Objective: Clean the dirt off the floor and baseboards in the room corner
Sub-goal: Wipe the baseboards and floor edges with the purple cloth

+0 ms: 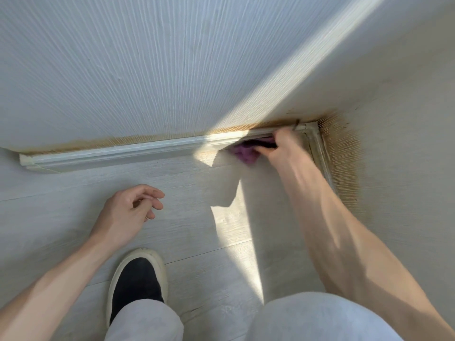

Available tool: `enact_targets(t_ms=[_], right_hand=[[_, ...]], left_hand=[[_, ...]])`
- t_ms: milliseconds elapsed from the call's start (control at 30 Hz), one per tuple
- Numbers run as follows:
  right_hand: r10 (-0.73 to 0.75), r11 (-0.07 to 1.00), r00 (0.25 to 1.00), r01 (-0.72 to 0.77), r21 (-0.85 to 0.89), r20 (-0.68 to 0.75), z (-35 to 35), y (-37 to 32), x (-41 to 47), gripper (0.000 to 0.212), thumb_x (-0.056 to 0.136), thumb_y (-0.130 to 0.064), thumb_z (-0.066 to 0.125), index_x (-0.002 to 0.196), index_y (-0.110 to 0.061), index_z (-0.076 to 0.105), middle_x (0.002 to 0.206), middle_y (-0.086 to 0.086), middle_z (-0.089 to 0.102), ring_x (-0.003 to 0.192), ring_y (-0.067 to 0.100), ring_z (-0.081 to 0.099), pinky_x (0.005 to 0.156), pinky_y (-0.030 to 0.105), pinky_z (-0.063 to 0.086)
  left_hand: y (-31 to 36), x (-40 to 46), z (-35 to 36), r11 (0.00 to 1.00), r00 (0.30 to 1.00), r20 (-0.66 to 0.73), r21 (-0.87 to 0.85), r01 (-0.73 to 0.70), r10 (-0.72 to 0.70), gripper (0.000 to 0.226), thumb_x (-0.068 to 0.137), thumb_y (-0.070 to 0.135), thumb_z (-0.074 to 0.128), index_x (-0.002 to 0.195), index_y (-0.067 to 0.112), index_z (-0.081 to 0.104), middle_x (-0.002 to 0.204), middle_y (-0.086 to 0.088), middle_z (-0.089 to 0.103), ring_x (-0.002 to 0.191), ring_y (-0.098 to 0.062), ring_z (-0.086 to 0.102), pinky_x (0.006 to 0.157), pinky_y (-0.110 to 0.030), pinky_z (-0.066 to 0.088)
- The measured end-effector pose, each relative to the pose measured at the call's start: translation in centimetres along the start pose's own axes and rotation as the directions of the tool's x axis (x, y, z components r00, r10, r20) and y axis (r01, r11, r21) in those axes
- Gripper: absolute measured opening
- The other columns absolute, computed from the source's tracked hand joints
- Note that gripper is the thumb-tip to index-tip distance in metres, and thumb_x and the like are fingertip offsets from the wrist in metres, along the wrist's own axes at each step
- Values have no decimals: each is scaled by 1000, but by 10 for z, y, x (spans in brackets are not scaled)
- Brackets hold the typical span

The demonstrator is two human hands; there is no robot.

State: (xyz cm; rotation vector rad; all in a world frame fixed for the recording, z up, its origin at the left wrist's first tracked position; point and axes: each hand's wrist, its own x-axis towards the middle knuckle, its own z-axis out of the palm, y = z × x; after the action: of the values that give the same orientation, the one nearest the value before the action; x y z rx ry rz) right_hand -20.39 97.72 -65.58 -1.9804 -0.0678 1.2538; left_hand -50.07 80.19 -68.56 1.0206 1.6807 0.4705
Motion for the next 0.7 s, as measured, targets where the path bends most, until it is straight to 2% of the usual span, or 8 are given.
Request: enact_targets(t_ms=[100, 200, 300, 400, 467, 533, 633, 700], right_hand=[[-81, 996, 987, 76, -45, -138, -6, -8, 2, 16, 105, -2, 43, 107, -5, 58, 103, 19, 64, 74, 33, 62, 72, 49, 61], [-208, 950, 977, 213, -229, 47, 14, 48, -19, 25, 101, -6, 46, 124, -2, 54, 105, 23, 67, 88, 41, 72, 75, 56, 63], [-293, 888, 950, 311, -339, 105, 16, 63, -21, 20, 96, -2, 46, 111, -1, 59, 96, 17, 67, 91, 37, 70, 84, 56, 61], [-315, 932, 943, 285, -226, -111, -7, 18, 6, 27, 97, 8, 44, 113, -5, 62, 91, 3, 61, 82, 30, 69, 61, 41, 64], [-339, 931, 931, 311, -191, -137, -15, 12, 12, 27, 100, 2, 45, 120, -7, 60, 101, 8, 60, 70, 25, 63, 51, 36, 60], [-442, 824, 897, 401, -400, -10, -8, 37, -1, 31, 100, -16, 46, 127, -2, 51, 109, 13, 59, 81, 32, 62, 77, 42, 60], [-566, 539, 792, 565, -624, 228, -4, 70, -13, 30, 107, -19, 45, 124, 4, 55, 103, 11, 57, 90, 23, 52, 76, 25, 38], [-578, 629, 810, 520, -578, 100, -6, 53, 1, 28, 105, -20, 49, 116, 0, 66, 104, 11, 69, 94, 28, 65, 83, 32, 50]], left_hand=[[-1, 2, -5, 1000, 1000, -14, -12, -2, 2, 45, 94, -3, 48, 90, 33, 74, 85, 10, 75, 70, -13, 67, 74, -37, 56], [3, 5, -5, 1000, 1000, -24, -29, -1, 0, 47, 94, -4, 48, 91, 34, 74, 85, 9, 75, 69, -14, 66, 74, -38, 57], [8, 7, 3, 1000, 1000, 8, -17, -6, 6, 44, 94, -4, 48, 90, 31, 74, 84, 9, 75, 69, -14, 66, 78, -44, 58], [8, 6, 6, 1000, 999, 35, -2, -16, 16, 50, 93, -4, 48, 91, 39, 73, 85, 10, 75, 71, -15, 67, 78, -42, 58], [6, 6, 2, 1000, 1000, 19, 3, -12, 12, 52, 93, -4, 48, 92, 42, 72, 85, 10, 75, 72, -17, 67, 78, -43, 57], [1, 6, 2, 1000, 1000, 16, 13, -3, 3, 53, 93, -4, 48, 91, 43, 72, 85, 10, 75, 72, -17, 67, 79, -45, 58], [2, 6, 7, 1000, 1000, 30, 21, 2, -3, 53, 93, -4, 48, 89, 44, 72, 85, 10, 76, 70, -13, 67, 79, -46, 59], [5, 6, 11, 999, 999, 40, 35, -14, 12, 50, 93, -4, 49, 89, 41, 73, 85, 10, 76, 69, -12, 66, 78, -46, 59]])
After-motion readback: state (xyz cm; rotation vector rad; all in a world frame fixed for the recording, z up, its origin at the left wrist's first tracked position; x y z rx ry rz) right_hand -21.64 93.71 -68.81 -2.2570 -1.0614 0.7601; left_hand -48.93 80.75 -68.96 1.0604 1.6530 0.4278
